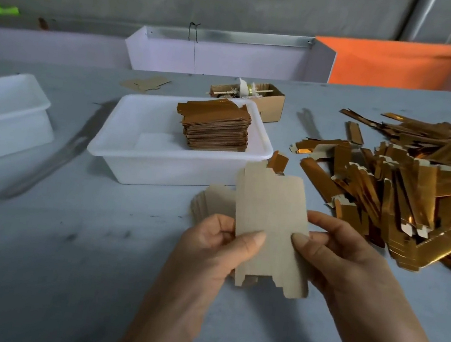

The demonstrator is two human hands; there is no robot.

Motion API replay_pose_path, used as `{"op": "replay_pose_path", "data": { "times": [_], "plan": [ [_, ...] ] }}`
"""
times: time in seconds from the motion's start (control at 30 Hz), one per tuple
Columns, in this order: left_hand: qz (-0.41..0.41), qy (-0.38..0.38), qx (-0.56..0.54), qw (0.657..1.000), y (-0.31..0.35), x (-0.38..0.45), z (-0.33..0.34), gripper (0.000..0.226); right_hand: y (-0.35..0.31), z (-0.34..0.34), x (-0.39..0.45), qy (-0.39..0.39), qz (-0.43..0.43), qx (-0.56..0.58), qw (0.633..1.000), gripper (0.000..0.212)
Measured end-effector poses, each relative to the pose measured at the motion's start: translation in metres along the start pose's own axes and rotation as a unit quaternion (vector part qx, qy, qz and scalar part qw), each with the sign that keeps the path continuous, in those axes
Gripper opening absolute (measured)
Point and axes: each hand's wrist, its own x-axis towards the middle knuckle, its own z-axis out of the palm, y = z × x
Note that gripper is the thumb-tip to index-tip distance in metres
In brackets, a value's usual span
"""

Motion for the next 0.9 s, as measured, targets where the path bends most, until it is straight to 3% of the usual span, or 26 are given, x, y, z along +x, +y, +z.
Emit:
{"op": "replay_pose_path", "data": {
  "times": [0.07, 0.17, 0.3, 0.5, 0.6, 0.7, 0.9],
  "plan": [
    [0.006, -0.013, 0.003, 1.000, 0.001, -0.001, 0.005, 0.037, 0.000, 0.000, -0.005, -0.013, 0.002, -0.007, 1.000, 0.031],
    [0.017, 0.011, 0.030, 0.999, -0.002, 0.000, 0.011, 0.035, 0.002, 0.000, -0.011, -0.029, -0.008, -0.017, 0.999, 0.023],
    [-0.013, 0.024, -0.016, 1.000, -0.008, 0.003, 0.014, 0.040, 0.003, -0.001, -0.013, -0.041, -0.014, -0.018, 0.999, 0.011],
    [0.003, 0.044, 0.029, 0.999, -0.016, 0.002, 0.018, 0.040, 0.007, 0.001, -0.016, -0.031, -0.029, -0.044, 0.998, 0.009],
    [0.041, 0.070, 0.065, 0.995, -0.018, 0.001, 0.021, 0.033, 0.012, 0.001, -0.016, 0.033, -0.080, -0.149, 0.985, 0.004],
    [0.039, 0.083, 0.072, 0.993, -0.020, -0.001, 0.024, 0.027, 0.015, 0.007, -0.022, 0.089, -0.163, -0.282, 0.941, 0.010],
    [0.056, 0.081, 0.062, 0.993, -0.020, -0.009, 0.030, 0.015, 0.016, 0.021, -0.032, 0.052, -0.234, -0.250, 0.938, 0.021]
  ]
}}
